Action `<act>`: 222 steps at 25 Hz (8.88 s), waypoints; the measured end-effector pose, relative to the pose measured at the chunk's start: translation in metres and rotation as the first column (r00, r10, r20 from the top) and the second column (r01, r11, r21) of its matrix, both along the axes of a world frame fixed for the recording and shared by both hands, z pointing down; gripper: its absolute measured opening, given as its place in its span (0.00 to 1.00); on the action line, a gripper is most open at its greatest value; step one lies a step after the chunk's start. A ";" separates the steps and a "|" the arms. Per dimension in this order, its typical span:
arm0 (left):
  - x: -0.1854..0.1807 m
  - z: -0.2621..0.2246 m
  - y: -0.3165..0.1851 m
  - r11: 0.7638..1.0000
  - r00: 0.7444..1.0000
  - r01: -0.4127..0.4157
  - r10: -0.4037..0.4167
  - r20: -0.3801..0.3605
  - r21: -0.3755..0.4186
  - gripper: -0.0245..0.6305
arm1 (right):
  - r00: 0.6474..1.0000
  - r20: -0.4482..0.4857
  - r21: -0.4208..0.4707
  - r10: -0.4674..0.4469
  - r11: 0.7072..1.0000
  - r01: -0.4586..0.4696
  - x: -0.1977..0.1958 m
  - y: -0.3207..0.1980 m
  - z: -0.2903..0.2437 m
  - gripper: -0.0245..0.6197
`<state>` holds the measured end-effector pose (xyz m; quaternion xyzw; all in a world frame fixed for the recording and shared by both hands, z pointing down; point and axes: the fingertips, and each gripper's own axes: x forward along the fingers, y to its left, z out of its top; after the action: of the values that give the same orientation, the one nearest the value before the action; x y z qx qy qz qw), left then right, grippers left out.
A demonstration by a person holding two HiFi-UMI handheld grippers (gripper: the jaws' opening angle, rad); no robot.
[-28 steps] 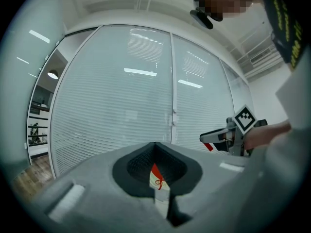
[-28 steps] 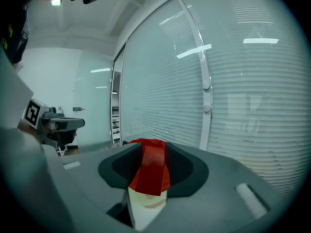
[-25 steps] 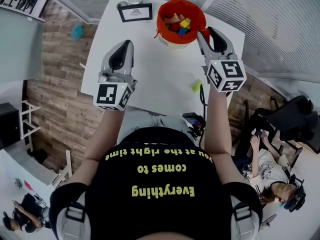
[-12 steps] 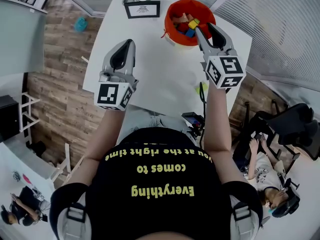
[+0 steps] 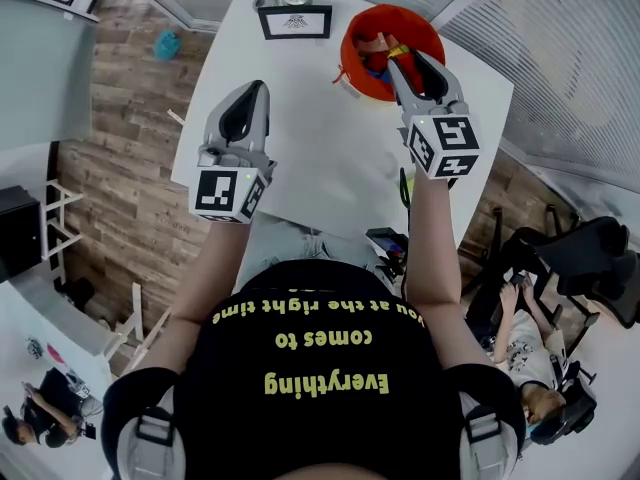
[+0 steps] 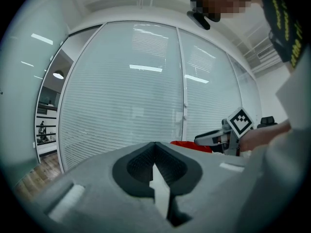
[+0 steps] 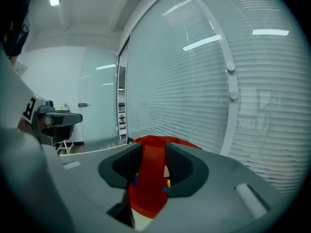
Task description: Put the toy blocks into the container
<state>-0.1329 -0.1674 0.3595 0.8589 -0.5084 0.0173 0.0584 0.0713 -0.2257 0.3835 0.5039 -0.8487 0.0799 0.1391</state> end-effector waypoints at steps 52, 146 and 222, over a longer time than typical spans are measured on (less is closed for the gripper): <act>0.021 0.011 -0.011 0.998 0.999 -0.048 0.048 -0.014 -0.027 0.04 | 0.989 -0.148 -0.001 0.002 1.000 -0.002 0.004 0.008 0.022 0.24; 0.138 0.040 0.056 0.907 0.910 -0.410 0.414 0.019 -0.099 0.04 | 0.979 -0.204 -0.490 -0.021 0.868 -0.084 0.097 0.238 0.184 0.32; 0.082 0.006 0.023 0.980 0.980 -0.201 0.201 -0.007 -0.009 0.04 | 0.988 -0.143 -0.243 -0.057 0.970 0.021 0.111 0.142 0.048 0.50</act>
<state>-0.0510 -0.1447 0.3657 0.9057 -0.4189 0.0230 0.0618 0.1819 -0.0833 0.4316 0.4709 -0.8299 0.1417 0.2637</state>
